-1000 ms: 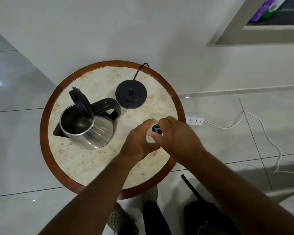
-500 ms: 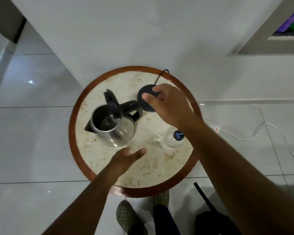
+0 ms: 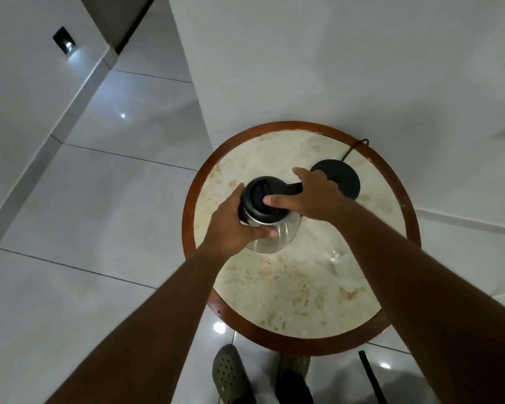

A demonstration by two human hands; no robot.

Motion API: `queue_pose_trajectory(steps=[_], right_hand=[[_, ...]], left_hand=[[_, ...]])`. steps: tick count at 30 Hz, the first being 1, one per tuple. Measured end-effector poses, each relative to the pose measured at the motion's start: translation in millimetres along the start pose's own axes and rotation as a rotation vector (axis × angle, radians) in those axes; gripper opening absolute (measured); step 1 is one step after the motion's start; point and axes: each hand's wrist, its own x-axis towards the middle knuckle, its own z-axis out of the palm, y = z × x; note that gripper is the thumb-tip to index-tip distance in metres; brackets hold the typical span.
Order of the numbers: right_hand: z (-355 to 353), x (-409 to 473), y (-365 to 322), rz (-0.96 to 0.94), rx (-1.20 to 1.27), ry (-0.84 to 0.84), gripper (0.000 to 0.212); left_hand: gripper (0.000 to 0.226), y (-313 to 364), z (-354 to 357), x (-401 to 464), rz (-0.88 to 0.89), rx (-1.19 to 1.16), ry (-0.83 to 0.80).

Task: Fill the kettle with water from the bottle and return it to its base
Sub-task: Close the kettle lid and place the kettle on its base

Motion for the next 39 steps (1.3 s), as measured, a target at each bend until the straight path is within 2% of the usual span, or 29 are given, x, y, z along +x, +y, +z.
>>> queue_pose_trajectory(steps=[7,9,11,12,13,15,18,22,25,26,27,31,35,39], right_hand=[[17,3,-1,-0.002,-0.154,0.148,0.097],[12,4,1,-0.020,-0.177,0.094,0.101],[-5,2,7,-0.084,-0.178,-0.050,0.105],[-13,0,11,-0.142,-0.175,-0.118,0.094],[-22,-2,19,-0.200,-0.186,-0.138,0.073],[-28,-5,31,-0.252,-0.227,-0.079,0.037],[-45,-13,52,-0.258,-0.198,0.028,0.015],[-95,-18,77,-0.242,-0.127,0.184,0.017],[-124,-15,93,-0.198,-0.193,0.283,0.019],[-142,-21,148,-0.086,-0.143,0.347,0.018],[-149,-16,160,-0.085,-0.135,0.370,0.016],[-146,-3,151,-0.077,-0.081,0.348,0.018],[-132,7,151,-0.074,-0.085,0.350,0.023],[-124,13,148,-0.033,0.011,0.462,0.021]], left_hand=[[0.086,2,-2,-4,0.020,0.047,0.021],[0.084,1,-2,-4,0.045,0.052,0.038],[0.083,-2,0,-3,0.075,0.061,0.064],[0.084,-2,1,-3,0.081,0.060,0.075],[0.084,0,5,0,0.092,0.066,0.071],[0.094,5,8,6,0.116,0.124,0.029],[0.104,35,11,27,0.171,0.166,-0.082],[0.097,89,21,65,0.298,0.163,-0.166],[0.098,117,37,89,0.279,0.109,-0.213],[0.106,133,98,113,0.284,0.125,-0.313],[0.112,139,110,121,0.253,0.117,-0.348],[0.112,134,107,135,0.204,0.084,-0.340],[0.091,124,112,132,0.266,0.105,-0.300],[0.104,123,106,140,0.215,0.099,-0.295]])
